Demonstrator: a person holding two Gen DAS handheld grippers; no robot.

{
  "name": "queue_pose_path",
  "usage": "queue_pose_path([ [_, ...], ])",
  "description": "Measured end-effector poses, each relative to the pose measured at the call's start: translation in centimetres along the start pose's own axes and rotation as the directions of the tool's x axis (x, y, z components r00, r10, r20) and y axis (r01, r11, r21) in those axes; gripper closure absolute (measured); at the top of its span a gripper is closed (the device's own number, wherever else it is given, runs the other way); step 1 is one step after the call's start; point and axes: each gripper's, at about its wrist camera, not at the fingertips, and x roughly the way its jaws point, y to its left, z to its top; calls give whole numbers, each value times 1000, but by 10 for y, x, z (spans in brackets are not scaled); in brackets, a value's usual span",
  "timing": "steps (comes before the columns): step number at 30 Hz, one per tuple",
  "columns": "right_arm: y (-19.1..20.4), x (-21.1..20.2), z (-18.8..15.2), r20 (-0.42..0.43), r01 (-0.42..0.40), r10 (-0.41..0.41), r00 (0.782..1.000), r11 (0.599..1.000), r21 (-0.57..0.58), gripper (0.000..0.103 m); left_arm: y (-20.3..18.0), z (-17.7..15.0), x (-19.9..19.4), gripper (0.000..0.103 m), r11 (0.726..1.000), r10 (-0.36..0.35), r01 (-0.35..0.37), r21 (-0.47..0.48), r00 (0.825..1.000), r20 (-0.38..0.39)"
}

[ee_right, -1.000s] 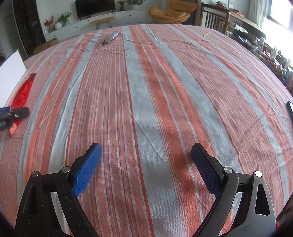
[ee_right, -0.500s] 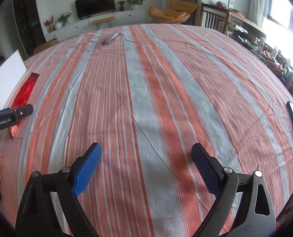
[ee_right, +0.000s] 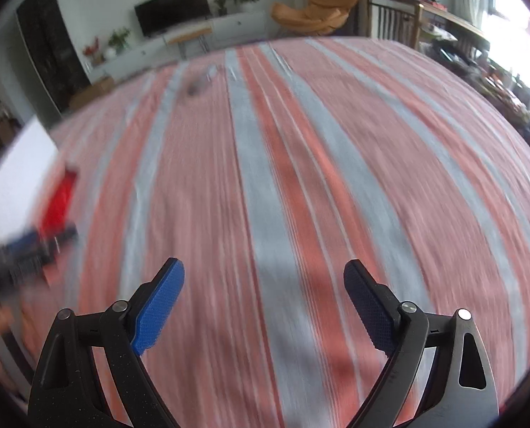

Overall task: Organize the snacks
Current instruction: 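Reach and grasp the dark sausage stick with the right tool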

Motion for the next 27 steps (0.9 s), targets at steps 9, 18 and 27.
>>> queue_pose_path([
  [9, 61, 117, 141, -8, -58, 58, 998, 996, -61, 13, 0, 1, 0, 0, 1000, -2, 2, -1, 1000, -1],
  [18, 95, 172, 170, -48, 21, -29, 998, 988, -150, 29, 0, 1, 1, 0, 1000, -2, 2, -1, 1000, -1],
  [27, 35, 109, 139, -62, -65, 66, 996, 998, 8, 83, 0, 1, 1, 0, 1000, -2, 2, 0, 1000, -1],
])
